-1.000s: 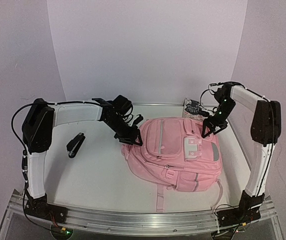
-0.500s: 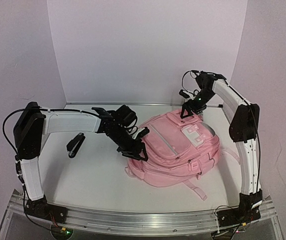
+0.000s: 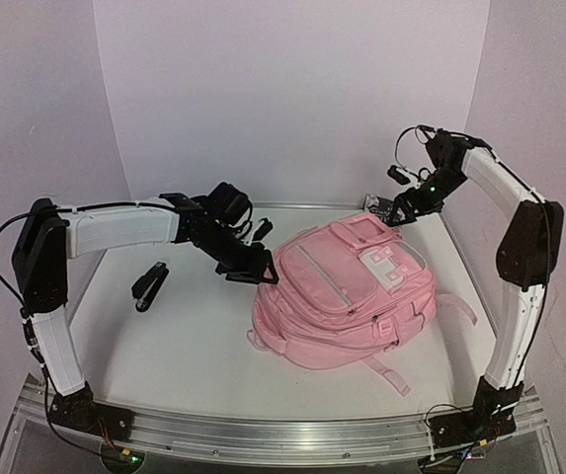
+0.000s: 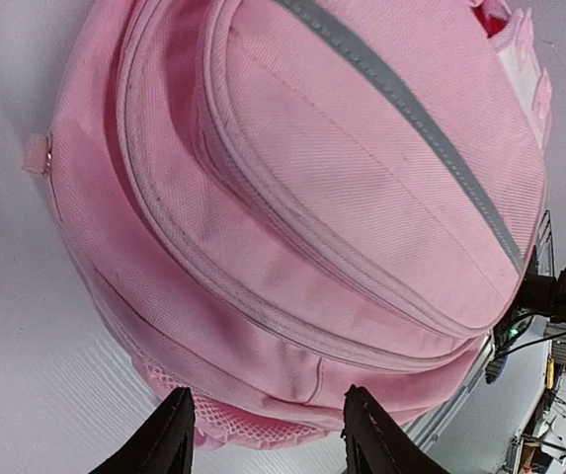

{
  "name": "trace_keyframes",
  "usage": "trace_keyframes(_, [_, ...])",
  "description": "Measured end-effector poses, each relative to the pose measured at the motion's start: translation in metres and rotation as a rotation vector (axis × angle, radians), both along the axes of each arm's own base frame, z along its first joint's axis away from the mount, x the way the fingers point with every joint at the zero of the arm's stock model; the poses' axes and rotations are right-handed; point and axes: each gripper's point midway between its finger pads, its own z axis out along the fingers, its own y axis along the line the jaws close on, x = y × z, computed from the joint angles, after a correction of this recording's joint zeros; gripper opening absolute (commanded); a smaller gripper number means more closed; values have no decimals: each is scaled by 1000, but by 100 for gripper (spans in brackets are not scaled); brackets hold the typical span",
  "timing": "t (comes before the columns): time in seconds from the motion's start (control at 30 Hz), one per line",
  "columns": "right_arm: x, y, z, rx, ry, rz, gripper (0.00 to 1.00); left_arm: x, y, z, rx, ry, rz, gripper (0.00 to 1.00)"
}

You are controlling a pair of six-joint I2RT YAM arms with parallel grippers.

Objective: Pack the student bag
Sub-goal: Adjust the student bag at the center of the board.

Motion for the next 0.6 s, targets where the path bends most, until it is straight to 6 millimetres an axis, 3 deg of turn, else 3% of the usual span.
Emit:
trace_keyframes(0.07, [-17, -4, -6, -15, 28, 20, 98, 1, -1, -12, 17, 27, 16, 45])
trace_keyframes(0.23, [-52, -6, -48, -43, 158, 71, 98, 8, 0, -61, 74, 135, 60, 34])
trace_keyframes(0.37, [-68, -5, -66, -43, 220, 90, 97, 28, -4, -68, 47, 178, 83, 29])
trace_keyframes(0.47, [-67, -1, -63, -13, 226, 90, 97, 60, -2, -66, 29, 163, 120, 27])
trace_keyframes(0.6, [-53, 13, -59, 42, 225, 87, 97, 129, 6, -59, -13, 96, 192, 32])
